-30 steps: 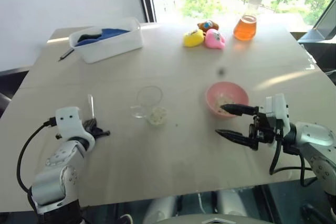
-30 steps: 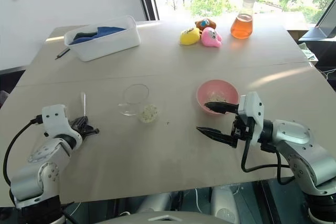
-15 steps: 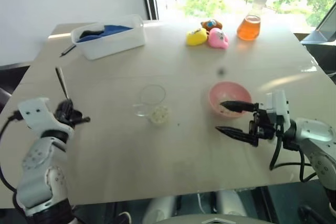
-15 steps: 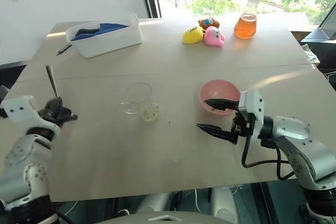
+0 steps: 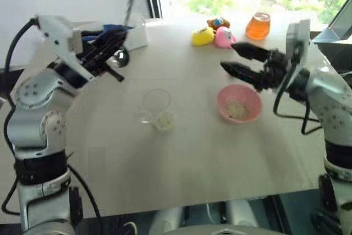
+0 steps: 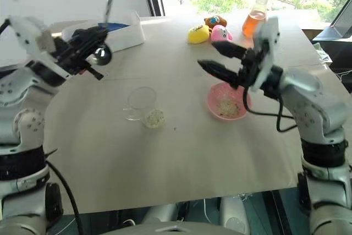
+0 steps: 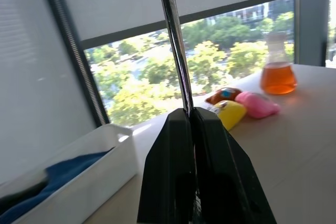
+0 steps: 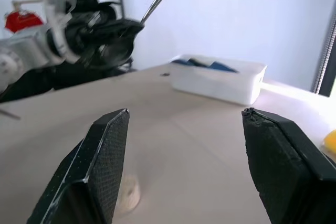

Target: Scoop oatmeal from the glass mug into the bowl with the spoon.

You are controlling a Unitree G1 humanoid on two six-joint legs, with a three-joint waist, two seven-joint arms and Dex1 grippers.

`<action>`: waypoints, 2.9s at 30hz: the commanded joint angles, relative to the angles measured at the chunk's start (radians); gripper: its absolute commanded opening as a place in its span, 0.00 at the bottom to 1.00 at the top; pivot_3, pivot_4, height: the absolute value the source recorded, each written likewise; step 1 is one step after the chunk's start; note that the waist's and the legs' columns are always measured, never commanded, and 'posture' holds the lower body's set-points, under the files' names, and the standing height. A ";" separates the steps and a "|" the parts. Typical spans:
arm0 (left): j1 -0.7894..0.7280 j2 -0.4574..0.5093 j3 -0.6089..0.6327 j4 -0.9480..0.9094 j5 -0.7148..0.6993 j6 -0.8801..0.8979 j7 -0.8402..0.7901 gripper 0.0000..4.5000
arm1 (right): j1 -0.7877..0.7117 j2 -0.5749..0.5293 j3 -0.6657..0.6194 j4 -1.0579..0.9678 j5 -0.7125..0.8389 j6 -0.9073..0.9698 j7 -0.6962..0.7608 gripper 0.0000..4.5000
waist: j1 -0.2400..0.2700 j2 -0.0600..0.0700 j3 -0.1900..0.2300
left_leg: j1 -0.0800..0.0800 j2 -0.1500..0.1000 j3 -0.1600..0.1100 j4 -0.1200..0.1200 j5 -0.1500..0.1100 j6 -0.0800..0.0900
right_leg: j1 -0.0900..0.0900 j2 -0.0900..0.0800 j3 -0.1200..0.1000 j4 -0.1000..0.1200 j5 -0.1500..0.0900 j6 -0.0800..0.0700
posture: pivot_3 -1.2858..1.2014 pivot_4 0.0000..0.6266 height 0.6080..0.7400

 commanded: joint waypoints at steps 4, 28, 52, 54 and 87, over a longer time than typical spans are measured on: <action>-0.083 0.026 -0.096 -0.008 -0.160 0.133 -0.202 0.00 | -0.170 0.115 -0.048 0.062 0.162 0.129 -0.135 0.77 | -0.027 0.000 0.000 | -0.004 -0.001 0.000 0.002 0.000 0.000 | -0.004 -0.001 -0.003 0.000 0.000 0.000 | 0.52 0.24 1.00; -0.055 0.038 -0.128 -0.050 -0.324 0.316 -0.316 0.00 | -0.246 0.121 -0.047 0.091 0.355 0.295 -0.077 0.77 | -0.035 0.002 0.001 | -0.004 -0.001 0.000 0.009 0.001 -0.001 | -0.005 -0.001 -0.002 0.010 0.000 0.000 | 0.52 0.24 1.00; -0.035 0.046 -0.153 -0.043 -0.286 0.317 -0.362 0.00 | -0.268 0.133 -0.005 0.095 0.285 0.285 -0.037 0.09 | -0.034 0.002 0.001 | -0.004 -0.001 0.000 0.011 0.001 -0.001 | -0.005 -0.001 -0.002 0.012 0.000 0.000 | 0.52 0.24 1.00; -0.031 0.047 -0.149 -0.044 -0.288 0.320 -0.360 0.00 | -0.267 0.130 -0.009 0.099 0.291 0.287 -0.036 0.01 | -0.034 0.002 0.001 | -0.004 -0.001 0.000 0.011 0.001 -0.001 | -0.006 -0.001 -0.002 0.012 0.000 0.000 | 0.52 0.24 1.00; 0.231 0.054 0.338 -0.329 -0.496 0.353 0.162 0.35 | -0.298 0.052 -0.148 0.275 0.272 0.278 -0.074 0.00 | -0.032 0.003 0.002 | -0.004 -0.001 0.002 0.011 0.001 -0.001 | -0.006 -0.002 0.001 0.013 0.000 0.000 | 0.52 0.24 1.00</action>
